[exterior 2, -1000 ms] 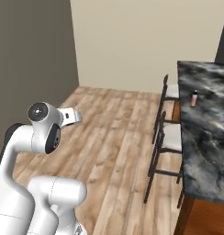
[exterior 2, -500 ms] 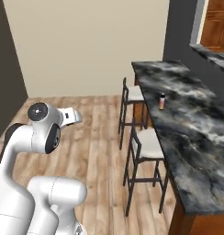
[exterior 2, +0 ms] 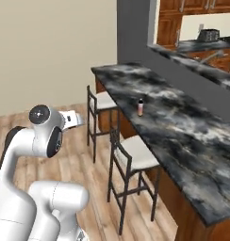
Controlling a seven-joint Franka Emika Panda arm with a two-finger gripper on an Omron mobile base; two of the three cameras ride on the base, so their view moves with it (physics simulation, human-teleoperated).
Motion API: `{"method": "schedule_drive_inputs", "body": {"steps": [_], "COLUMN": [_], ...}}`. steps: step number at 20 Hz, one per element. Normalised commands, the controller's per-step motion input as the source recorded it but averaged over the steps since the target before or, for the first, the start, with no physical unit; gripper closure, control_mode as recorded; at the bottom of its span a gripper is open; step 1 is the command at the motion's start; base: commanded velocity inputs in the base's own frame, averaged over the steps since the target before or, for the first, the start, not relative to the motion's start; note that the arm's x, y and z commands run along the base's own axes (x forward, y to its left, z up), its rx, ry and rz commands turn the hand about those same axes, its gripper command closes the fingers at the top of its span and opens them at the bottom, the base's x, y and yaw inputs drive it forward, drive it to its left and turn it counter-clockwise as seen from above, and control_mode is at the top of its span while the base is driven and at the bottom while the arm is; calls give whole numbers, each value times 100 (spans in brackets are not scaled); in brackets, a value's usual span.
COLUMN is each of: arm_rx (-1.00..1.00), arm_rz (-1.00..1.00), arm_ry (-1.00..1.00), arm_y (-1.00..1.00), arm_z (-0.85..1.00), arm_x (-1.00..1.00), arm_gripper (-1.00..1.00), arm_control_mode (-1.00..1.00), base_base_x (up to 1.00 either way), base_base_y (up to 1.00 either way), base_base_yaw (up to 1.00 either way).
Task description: Place the large bottle from the dining counter next to the other large bottle outside the sink, and place the small bottle from the dining counter next to the other small bottle inside the sink.
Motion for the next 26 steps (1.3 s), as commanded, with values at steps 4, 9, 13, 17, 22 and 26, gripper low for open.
{"method": "schedule_drive_inputs", "body": {"steps": [4,9,13,17,22,26], "arm_rx": [0,0,0,0,0,0], "arm_rz": [0,0,0,0,0,0], "arm_ry": [0,0,0,0,0,0], "arm_y": [0,0,0,0,0,0], "arm_z": [0,0,0,0,0,0], "arm_x": [0,0,0,0,0,0], "arm_gripper": [-100,-100,-100,-100,-100,-100], "arm_control_mode": [100,100,100,100,100,100], "base_base_x": [21,15,24,26,19,15], "base_base_y": [84,88,84,94,96,88], "base_base_yaw": [-52,-54,-53,-47,-45,-42]}}
